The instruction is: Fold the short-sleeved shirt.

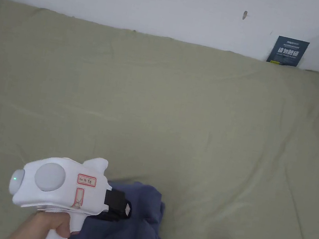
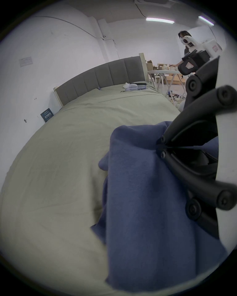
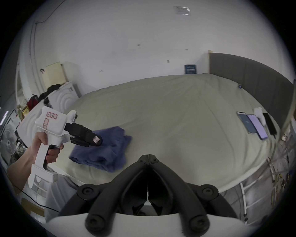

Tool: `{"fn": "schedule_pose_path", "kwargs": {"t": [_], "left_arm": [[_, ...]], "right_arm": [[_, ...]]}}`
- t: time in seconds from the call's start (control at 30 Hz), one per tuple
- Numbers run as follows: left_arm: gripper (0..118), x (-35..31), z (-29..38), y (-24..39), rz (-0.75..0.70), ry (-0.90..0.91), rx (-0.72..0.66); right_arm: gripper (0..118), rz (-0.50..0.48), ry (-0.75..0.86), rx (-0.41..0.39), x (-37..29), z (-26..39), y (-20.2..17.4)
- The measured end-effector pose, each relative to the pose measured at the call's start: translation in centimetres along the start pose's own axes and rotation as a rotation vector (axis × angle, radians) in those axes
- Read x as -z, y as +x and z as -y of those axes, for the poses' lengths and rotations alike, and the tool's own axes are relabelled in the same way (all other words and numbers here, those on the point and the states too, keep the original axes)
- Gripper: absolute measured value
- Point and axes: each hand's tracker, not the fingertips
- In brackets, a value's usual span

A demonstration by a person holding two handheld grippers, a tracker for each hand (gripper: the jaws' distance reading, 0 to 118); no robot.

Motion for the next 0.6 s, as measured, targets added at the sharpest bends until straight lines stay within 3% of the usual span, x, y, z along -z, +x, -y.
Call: {"fn": "schedule_pose_path", "kwargs": {"t": [0.1,0.3,0.4,0.53,0.6], "left_arm": [[0,-4.0,-0.3,-1.3,-0.024,0.049,0.027],[0,-10.0,0.5,-5.1,-0.152,0.118,0.018],[0,-10.7,0.7,-7.6,-0.204,0.124,-0.019],[0,-10.2,1.0,-9.9,-0.172,0.107,-0.084],[0,-9.7,0.9,-10.7,-0.166,0.097,-0.084]], "right_arm": [[0,-0.154,-0.028,0.013,3.2,-2.4,-2.0],[1,-0.584,-0.244,0.194,14.6,-5.8,-3.6],[0,-0.738,-0.359,0.328,19.4,-4.9,-2.9],[1,-0.717,-0.528,0.501,23.9,0.0,0.4],[0,-0.873,-0.503,0.694,24.3,2.1,2.4]]}}
